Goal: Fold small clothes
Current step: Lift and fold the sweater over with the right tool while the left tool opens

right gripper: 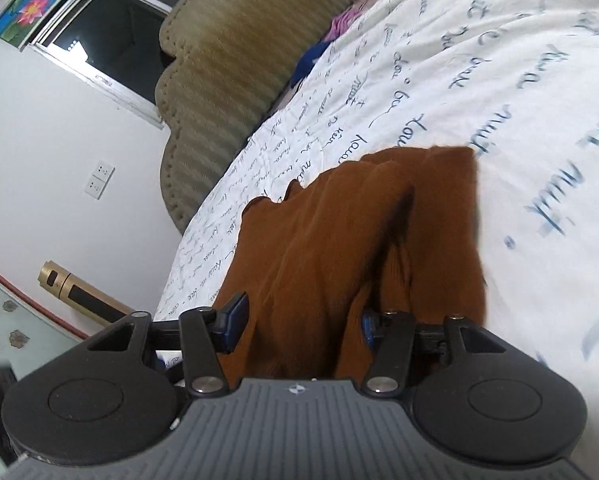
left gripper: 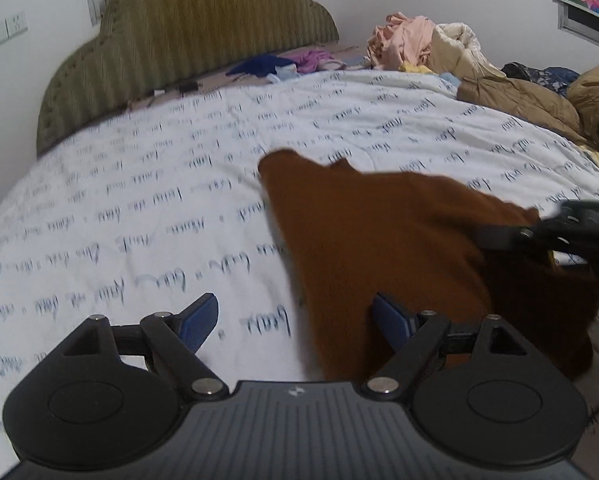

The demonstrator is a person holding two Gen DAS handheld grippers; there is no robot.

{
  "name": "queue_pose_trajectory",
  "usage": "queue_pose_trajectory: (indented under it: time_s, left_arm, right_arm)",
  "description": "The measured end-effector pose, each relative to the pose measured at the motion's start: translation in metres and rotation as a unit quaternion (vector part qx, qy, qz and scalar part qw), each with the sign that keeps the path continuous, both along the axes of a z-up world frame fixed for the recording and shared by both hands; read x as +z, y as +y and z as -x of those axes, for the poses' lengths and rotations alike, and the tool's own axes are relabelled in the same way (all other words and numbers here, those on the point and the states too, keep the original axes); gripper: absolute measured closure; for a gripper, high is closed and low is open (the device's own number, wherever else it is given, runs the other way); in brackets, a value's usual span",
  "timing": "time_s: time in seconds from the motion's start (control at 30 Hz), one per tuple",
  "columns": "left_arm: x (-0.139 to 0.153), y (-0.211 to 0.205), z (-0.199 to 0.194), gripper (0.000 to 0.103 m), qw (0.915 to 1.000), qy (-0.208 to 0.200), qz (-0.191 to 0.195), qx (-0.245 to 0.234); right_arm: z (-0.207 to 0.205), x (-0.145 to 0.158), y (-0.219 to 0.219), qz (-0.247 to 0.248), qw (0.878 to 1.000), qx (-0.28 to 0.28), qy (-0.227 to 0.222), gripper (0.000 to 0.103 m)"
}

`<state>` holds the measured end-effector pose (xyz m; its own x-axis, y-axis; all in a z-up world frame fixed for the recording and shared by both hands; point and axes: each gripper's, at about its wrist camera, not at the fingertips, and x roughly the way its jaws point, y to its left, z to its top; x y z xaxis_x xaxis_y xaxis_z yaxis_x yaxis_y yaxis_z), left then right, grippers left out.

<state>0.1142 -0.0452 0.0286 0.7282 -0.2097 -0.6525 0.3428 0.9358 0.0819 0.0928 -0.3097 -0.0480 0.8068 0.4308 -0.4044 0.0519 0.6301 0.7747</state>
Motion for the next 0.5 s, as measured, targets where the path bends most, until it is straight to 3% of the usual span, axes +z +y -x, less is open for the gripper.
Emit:
queue_pose_trajectory:
  time_s: [0.03, 0.07, 0.27, 0.37, 0.5]
  left_arm:
    - [-0.002, 0.0, 0.002, 0.018, 1.0, 0.002, 0.0, -0.003]
    - [-0.003, -0.001, 0.004, 0.018, 1.0, 0.005, 0.0, -0.008]
    - [-0.014, -0.009, 0.013, 0.018, 0.9988, 0.022, -0.016, -0.04]
    - [-0.019, -0.013, 0.019, 0.018, 0.9986, 0.008, -0.037, -0.037]
    - [-0.016, -0.009, 0.024, 0.015, 0.9988, 0.0, -0.029, -0.038]
  right_arm:
    - [-0.005, 0.001, -0.002, 0.004, 1.0, 0.001, 0.012, 0.078]
    - [-0.006, 0.002, -0.004, 0.01, 1.0, -0.002, 0.02, 0.079]
    - [0.023, 0.013, -0.019, 0.021, 1.0, -0.021, 0.003, 0.082]
    - [0.025, 0.004, -0.02, 0.031, 0.999, -0.011, 0.031, 0.078]
    - [0.043, 0.002, -0.024, -0.014, 1.0, -0.001, 0.016, 0.066]
